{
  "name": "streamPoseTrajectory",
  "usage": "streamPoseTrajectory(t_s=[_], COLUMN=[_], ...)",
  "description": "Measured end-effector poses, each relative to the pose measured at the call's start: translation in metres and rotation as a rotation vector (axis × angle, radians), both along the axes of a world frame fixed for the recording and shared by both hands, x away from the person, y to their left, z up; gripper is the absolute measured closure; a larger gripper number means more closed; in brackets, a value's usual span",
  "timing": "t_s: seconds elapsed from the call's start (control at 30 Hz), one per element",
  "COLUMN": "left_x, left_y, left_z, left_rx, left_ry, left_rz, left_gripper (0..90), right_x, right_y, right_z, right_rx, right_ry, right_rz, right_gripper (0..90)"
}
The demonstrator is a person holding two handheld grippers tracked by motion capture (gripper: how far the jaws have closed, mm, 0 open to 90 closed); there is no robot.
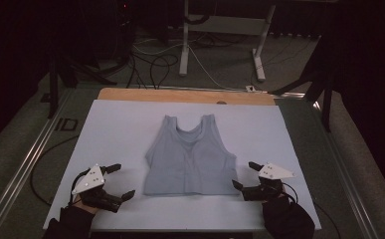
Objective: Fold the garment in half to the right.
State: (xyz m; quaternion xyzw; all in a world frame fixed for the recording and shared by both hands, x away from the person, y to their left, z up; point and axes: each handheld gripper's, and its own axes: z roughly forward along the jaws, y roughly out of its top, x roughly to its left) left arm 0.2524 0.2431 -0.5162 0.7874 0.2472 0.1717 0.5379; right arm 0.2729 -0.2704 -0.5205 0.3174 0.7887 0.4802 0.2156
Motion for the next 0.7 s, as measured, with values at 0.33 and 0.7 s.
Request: streamPoseTrajectory(t_s=[0.33,0.7], left_x=[0.001,0.000], left_y=[0.001,-0.005], left_z=[0.001,0.004], left_rx=[-0.006,0.001], left_ry=[0.000,0.014], left_rz=[0.005,-0.021], left_gripper=[0.4,0.4], right_x=[-0.001,-0.002], right_y=[0.005,0.011], right_z=[0.000,0.009], right_rx=[-0.026,-0.040], right_ry=[0.010,0.007], right_rz=[0.016,0.016], right_gripper=[8.5,8.6])
